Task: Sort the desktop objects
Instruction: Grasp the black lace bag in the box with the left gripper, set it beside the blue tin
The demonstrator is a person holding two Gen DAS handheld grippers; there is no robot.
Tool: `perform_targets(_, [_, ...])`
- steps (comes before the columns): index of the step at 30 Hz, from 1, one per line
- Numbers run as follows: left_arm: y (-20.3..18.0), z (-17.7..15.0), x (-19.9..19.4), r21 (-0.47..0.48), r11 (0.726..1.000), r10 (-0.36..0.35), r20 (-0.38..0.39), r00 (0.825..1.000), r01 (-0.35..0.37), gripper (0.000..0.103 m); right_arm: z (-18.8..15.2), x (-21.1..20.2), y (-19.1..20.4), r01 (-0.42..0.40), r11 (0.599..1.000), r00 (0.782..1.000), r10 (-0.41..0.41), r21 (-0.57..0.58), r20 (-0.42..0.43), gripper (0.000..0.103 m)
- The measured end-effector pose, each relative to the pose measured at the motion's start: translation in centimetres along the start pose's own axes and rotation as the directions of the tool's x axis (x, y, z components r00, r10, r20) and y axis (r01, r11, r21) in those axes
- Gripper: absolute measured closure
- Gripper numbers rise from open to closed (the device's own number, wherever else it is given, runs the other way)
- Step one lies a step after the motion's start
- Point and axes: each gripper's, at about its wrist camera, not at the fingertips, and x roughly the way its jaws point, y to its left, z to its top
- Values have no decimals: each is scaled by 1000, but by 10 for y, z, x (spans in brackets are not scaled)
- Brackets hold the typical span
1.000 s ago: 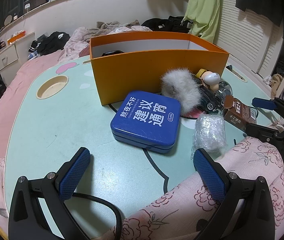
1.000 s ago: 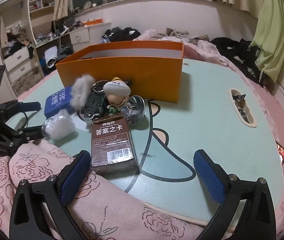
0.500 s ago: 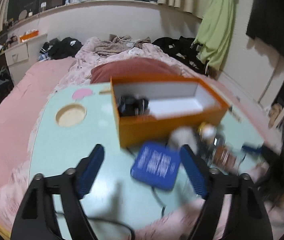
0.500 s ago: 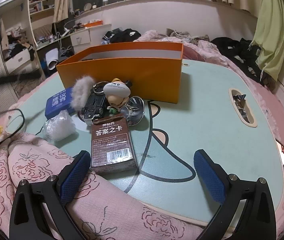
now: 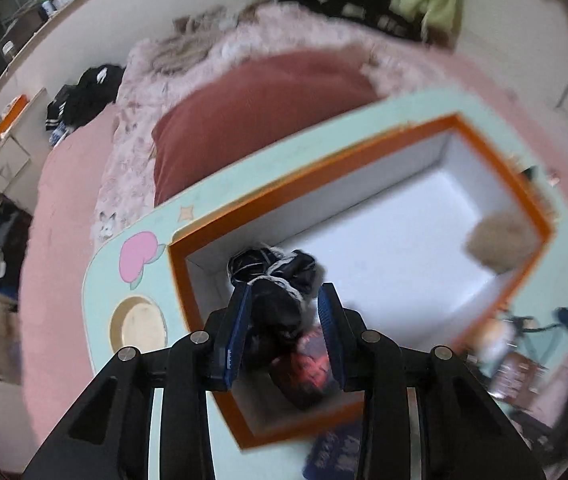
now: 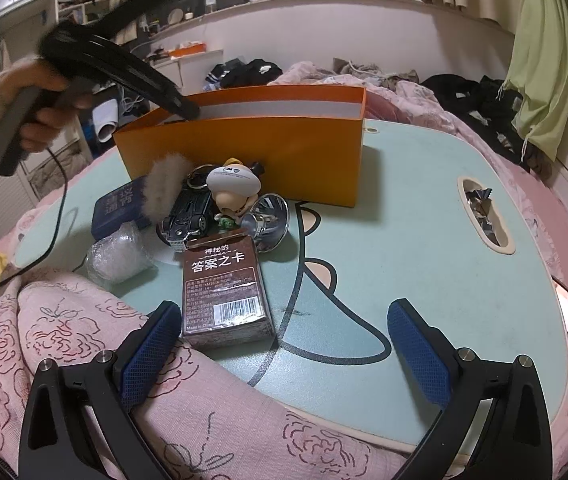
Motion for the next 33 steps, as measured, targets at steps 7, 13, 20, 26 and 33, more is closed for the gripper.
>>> perform_targets(7, [0,3,37,-29,996,82,-38,996,-83,73,0,1,1,0,1000,1000,0,0,3,0])
perform_targets(13, [25,-7,-17,-149,988,-12,141,990,33,76,0,2,2,0,1000,1000,0,0,3,0])
perform_targets(20, [30,-66,-113,-142,946,-224,358,906,290,76,0,3,1,-1,1000,1000,1,1,3,0])
perform_targets(26, [12,-111,-106,-147,909,-326,330,886,390,75,0,3,1,-1,1000,1000,1,1,4,0])
perform_targets(33, [-12,-124,-87,-149,912,-322,312,894,381,60,0,2,0,-1,1000,1000,1,2,4,0])
